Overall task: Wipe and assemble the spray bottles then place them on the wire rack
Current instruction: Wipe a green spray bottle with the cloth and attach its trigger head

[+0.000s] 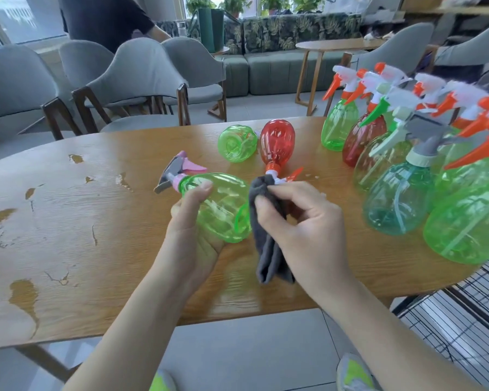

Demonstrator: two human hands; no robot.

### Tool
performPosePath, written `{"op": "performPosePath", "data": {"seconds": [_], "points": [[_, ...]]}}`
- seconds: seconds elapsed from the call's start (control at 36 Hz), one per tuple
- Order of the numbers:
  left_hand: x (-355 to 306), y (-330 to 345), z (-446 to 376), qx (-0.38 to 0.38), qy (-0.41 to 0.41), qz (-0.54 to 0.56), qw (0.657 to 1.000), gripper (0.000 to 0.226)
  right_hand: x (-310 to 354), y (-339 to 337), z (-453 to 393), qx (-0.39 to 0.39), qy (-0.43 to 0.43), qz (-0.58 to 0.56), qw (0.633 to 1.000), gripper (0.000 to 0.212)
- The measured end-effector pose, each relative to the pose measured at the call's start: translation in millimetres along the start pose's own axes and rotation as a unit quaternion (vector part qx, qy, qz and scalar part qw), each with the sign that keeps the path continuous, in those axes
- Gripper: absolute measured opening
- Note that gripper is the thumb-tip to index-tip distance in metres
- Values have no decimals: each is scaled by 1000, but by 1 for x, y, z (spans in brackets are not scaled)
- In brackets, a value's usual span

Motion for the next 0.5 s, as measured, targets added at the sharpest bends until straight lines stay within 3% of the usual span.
{"op": "performPosePath", "data": {"seconds": [0.06, 0.25, 0.36, 0.5], "points": [[-2, -4, 1, 0, 6, -51, 999, 90, 0, -10, -11, -23, -11, 8, 1000, 9], [-3, 0, 0, 94, 57, -221, 969, 76, -1, -35, -34, -74, -31, 31, 996, 11], [-11, 12, 7, 146, 158, -370, 904, 66, 6, -36, -39, -103, -57, 70, 991, 16], [-12, 29, 18, 192, 229, -451, 841, 67, 14, -33, -41, -158, -112, 138, 971, 18]]}}
Point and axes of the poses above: each hand's wrist, its own z-axis away from the middle knuckle, its own y-axis out of the palm, x = y × z, the point moved 7 cm from there along -z, towards the middle knuckle, and after that the axes turned 12 degrees about y, right-handed, at the moved point
